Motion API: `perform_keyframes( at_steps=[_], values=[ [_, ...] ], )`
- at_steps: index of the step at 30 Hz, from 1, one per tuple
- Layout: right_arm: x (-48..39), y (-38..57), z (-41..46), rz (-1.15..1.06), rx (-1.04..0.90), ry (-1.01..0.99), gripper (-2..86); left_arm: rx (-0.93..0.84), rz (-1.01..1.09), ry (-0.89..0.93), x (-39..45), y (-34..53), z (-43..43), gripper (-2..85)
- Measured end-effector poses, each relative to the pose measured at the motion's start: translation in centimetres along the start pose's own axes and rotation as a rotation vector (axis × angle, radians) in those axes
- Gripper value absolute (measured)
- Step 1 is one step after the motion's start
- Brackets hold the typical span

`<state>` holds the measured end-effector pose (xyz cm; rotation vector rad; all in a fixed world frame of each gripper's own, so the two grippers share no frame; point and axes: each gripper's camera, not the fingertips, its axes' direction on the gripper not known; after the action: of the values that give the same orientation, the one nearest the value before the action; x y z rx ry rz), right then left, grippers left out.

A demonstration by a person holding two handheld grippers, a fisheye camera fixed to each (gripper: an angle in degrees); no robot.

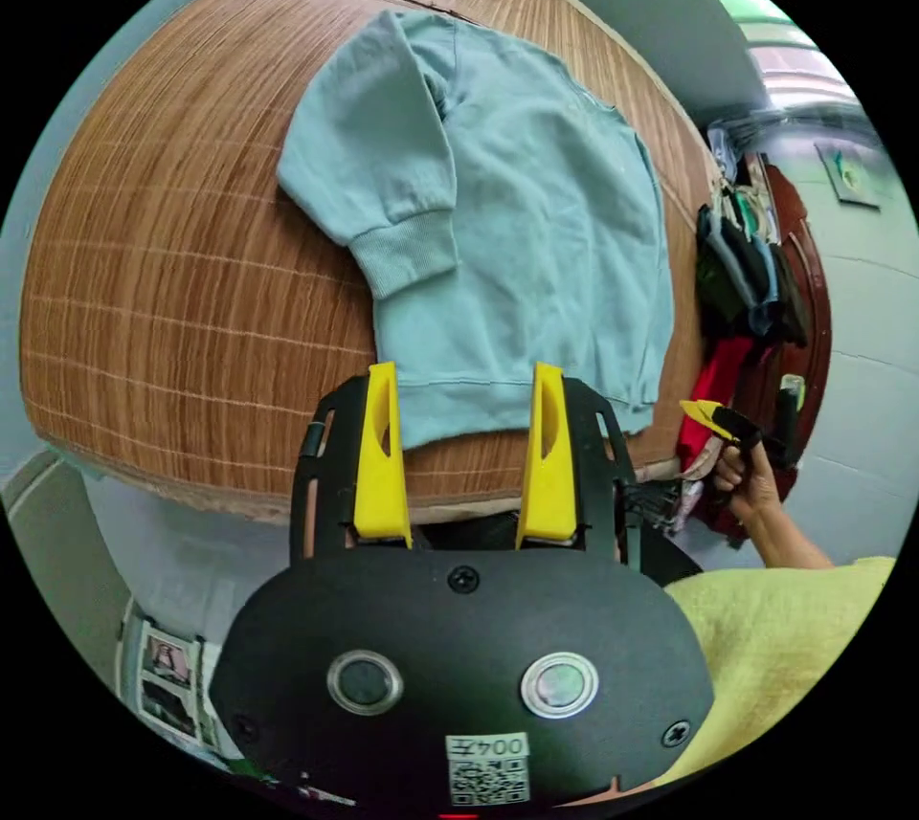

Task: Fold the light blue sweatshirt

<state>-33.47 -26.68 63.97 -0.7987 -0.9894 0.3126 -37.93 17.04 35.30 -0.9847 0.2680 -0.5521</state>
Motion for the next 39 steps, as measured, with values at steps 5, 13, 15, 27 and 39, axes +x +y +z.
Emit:
perform_keyframes(
  at_steps=[5, 13, 15, 27, 39],
  values=[
    [-1.3, -6.0, 6.2, -0.04, -0.131, 0.152, 20.3, 0.002, 0.05, -0.141, 1.9, -5.8, 3.5, 18.2],
    [-3.8, -10.0, 14.9, -0.079, -0.284, 0.502, 18.7, -0.067, 0.093, -0.328, 3.3, -9.8, 10.2, 14.3],
    [-5.2, -9.6, 15.9, -0.084, -0.261, 0.561, 18.5, -0.02, 0.061, -0.354, 2.7, -8.7, 10.1, 10.7],
    [-7.0, -11.9, 17.8, -0.05, -0.432, 0.557, 18.4, 0.391, -0.257, -0.183, -12.3, -3.9, -13.1, 4.1],
    [-8.1, -6.7, 17.2, -0.084, -0.262, 0.546, 18.4, 0.109, -0.184, 0.122, -16.5, 9.5, -0.9, 12.0]
  ],
)
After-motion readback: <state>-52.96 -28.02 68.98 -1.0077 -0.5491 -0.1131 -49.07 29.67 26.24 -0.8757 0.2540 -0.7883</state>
